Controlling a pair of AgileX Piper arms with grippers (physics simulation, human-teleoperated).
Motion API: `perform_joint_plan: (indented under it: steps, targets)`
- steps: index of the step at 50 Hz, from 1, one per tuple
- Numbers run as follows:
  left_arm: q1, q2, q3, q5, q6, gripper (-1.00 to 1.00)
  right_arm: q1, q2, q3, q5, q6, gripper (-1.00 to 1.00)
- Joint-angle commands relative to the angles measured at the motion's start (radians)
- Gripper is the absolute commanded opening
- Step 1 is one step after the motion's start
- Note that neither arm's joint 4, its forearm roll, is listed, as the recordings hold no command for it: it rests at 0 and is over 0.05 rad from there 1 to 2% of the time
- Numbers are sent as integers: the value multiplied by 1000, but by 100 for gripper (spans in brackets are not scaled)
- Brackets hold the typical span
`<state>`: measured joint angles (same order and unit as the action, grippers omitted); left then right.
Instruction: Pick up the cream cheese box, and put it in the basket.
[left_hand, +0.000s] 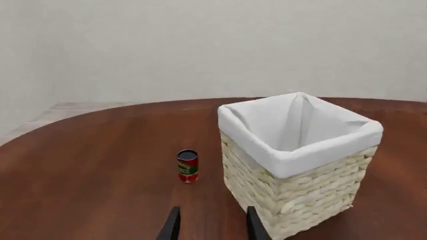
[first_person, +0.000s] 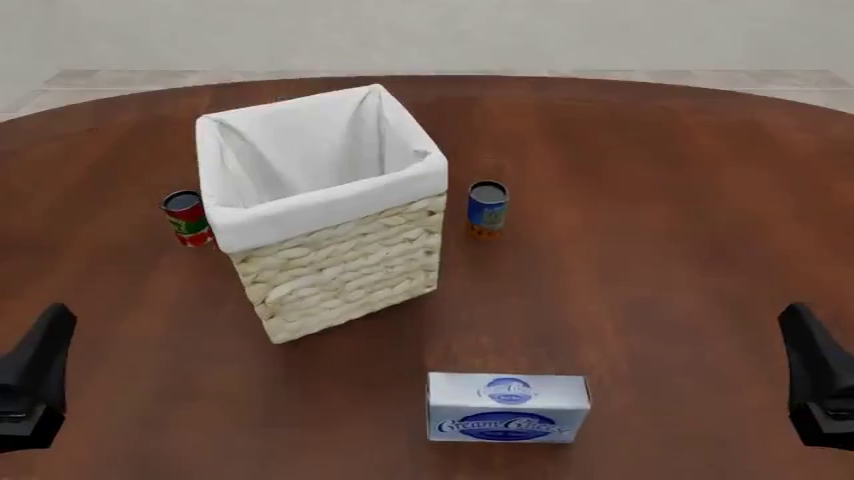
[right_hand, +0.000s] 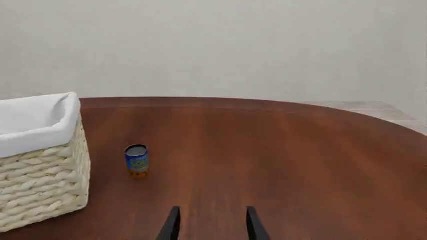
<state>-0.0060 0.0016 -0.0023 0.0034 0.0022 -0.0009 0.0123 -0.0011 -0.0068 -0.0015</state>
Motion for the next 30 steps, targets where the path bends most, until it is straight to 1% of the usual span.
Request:
perform_joint_plan:
  steps: [1, 5, 8, 15, 16, 18, 19, 20, 21, 23, 24, 25, 26, 28, 30]
  targets:
    - [-10, 1, -1, 2, -5, 100, -7, -2, 1, 1, 2, 100]
    - [-13, 5, 0, 2, -3, 100, -2, -5, 1, 4, -3, 100]
    - [-19, 3, 1, 5, 11, 100, 1, -1, 1, -3, -5, 100]
    - [-18, 1, 1, 8, 10, 100, -2, 16, 1, -22, -6, 100]
    - [-11, 17, 0, 6, -12, 100, -2, 11, 1, -19, -7, 100]
    - [-15, 19, -6, 5, -3, 100, -2, 9, 1, -17, -10, 100]
    - [-18, 20, -25, 17, 12, 100, 0, 6, 1, -15, -12, 100]
    - [-27, 24, -51, 40, 4, 100, 0, 4, 1, -12, -12, 100]
    - [-54, 2, -117, 99, -34, 100, 1, 7, 0, -15, -10, 100]
    - [-80, -1, -193, 146, -34, 100, 7, 3, 0, -13, -13, 100]
    - [-93, 60, -151, 31, -14, 100, 9, -1, 1, -12, -13, 100]
    - [-110, 85, -175, 26, -1, 100, 8, -1, 0, -12, -13, 100]
    - [-113, 111, -224, 62, 20, 100, 8, 0, 1, -13, -13, 100]
    - [-89, 112, -318, 136, 4, 100, 8, 4, 1, -16, -13, 100]
    - [-100, 120, -374, 175, 17, 100, 8, 11, 1, -20, -11, 100]
